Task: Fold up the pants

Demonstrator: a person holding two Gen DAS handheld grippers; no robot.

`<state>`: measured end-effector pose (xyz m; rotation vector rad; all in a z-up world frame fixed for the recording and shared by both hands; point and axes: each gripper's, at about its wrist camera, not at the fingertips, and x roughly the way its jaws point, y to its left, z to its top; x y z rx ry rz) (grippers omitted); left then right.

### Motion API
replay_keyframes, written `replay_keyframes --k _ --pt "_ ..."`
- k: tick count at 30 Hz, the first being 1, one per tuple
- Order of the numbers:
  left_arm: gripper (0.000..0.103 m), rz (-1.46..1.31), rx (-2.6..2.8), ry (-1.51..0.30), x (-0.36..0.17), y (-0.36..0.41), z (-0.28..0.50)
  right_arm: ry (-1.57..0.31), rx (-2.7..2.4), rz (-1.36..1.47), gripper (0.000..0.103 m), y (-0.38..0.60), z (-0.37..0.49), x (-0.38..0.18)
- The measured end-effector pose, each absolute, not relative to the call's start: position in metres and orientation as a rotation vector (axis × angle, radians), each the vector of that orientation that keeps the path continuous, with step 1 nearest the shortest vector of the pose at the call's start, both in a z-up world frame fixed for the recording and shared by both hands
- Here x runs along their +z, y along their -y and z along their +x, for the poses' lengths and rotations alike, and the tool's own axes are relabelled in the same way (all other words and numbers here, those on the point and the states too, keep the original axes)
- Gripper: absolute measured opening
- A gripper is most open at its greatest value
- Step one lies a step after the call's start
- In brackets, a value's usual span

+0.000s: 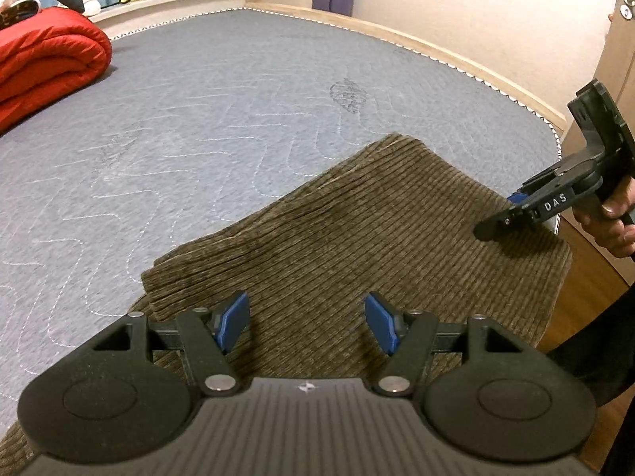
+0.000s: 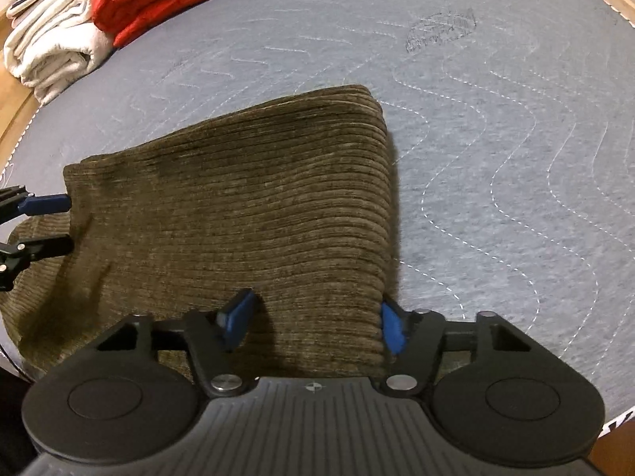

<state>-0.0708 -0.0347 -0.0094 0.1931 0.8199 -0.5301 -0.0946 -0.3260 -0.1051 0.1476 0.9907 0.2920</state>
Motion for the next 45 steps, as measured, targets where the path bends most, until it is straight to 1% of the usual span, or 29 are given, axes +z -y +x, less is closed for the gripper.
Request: replay_keyframes --k 1,3,6,8,11,13,14,15,16,18,21,23,25,26,27,29,31,32,33,34,37,41,44,45 --pt "0.07 0.193 -0.529 -0.818 -0.01 0.036 -0.071 -0.988 0.29 0.155 0.054 0.328 -0.095 -0.104" --pt "0.07 0.188 -0.53 -0.811 -0.008 0.037 -0.072 -0.977 0.294 0.172 0.037 0.33 -0.097 -0.1" --pt "0.071 0.159 -0.532 -0.799 -0.004 0.038 -0.072 -0.935 0.314 0.124 0.024 0.322 -0.107 -0.086" --pt "0.071 0.141 -0.54 -0.789 -0.001 0.039 -0.073 -0.877 0.341 0.028 0.021 0.309 -0.117 -0.073" --pt "0.071 0.115 -0.558 -0.767 0.005 0.043 -0.075 -0.831 0.379 0.037 0.018 0.302 -0.127 -0.06" --pt "0.072 0.045 -0.581 -0.754 0.013 0.041 -0.076 -0.793 0.404 0.045 0.017 0.299 -0.134 -0.052" --pt "0.074 -0.002 -0.593 -0.745 0.018 0.039 -0.076 -0.765 0.426 0.045 0.017 0.295 -0.139 -0.047" --pt "0.081 -0.062 -0.603 -0.73 0.025 0.037 -0.076 -0.737 0.453 0.036 0.016 0.29 -0.144 -0.042" --pt "0.085 -0.109 -0.611 -0.718 0.031 0.035 -0.076 -0.704 0.483 0.014 0.016 0.282 -0.152 -0.035" --pt "0.087 -0.225 -0.651 -0.7 0.045 0.029 -0.076 -0.619 0.556 -0.07 0.016 0.257 -0.171 -0.024" --pt "0.094 -0.363 -0.724 -0.72 0.057 0.024 -0.075 -0.52 0.674 -0.19 0.016 0.217 -0.197 -0.013" --pt "0.094 -0.369 -0.749 -0.758 0.057 0.025 -0.076 -0.463 0.749 -0.264 0.016 0.191 -0.213 -0.01" --pt "0.101 -0.321 -0.724 -0.77 0.056 0.026 -0.079 -0.433 0.795 -0.322 0.016 0.169 -0.222 -0.01" --pt "0.101 -0.295 -0.717 -0.774 0.055 0.025 -0.081 -0.425 0.809 -0.347 0.016 0.16 -0.224 -0.011" --pt "0.099 -0.271 -0.706 -0.776 0.055 0.024 -0.082 -0.421 0.816 -0.371 0.016 0.152 -0.225 -0.013" --pt "0.086 -0.235 -0.637 -0.784 0.051 0.018 -0.084 -0.421 0.826 -0.409 0.016 0.139 -0.224 -0.015" --pt "0.057 -0.199 -0.543 -0.813 0.044 0.013 -0.081 -0.421 0.834 -0.423 0.015 0.129 -0.221 -0.017" --pt "0.053 -0.2 -0.508 -0.822 0.04 0.007 -0.079 -0.425 0.834 -0.429 0.016 0.125 -0.22 -0.017" --pt "0.039 -0.205 -0.481 -0.827 0.038 0.001 -0.078 -0.43 0.835 -0.433 0.016 0.119 -0.219 -0.016" --pt "0.028 -0.198 -0.451 -0.831 0.037 -0.006 -0.077 -0.433 0.831 -0.445 0.016 0.114 -0.218 -0.017" --pt "0.022 -0.184 -0.426 -0.834 0.037 -0.024 -0.082 -0.442 0.83 -0.482 0.016 0.098 -0.217 -0.022" --pt "0.021 -0.212 -0.417 -0.802 0.04 -0.059 -0.097 -0.426 0.881 -0.482 0.018 0.084 -0.22 -0.019" --pt "0.02 -0.255 -0.379 -0.798 0.043 -0.095 -0.104 -0.396 0.997 -0.371 0.026 0.083 -0.219 -0.007" --pt "0.02 -0.272 -0.361 -0.791 0.045 -0.111 -0.108 -0.397 1.058 -0.302 0.032 0.086 -0.216 0.0"
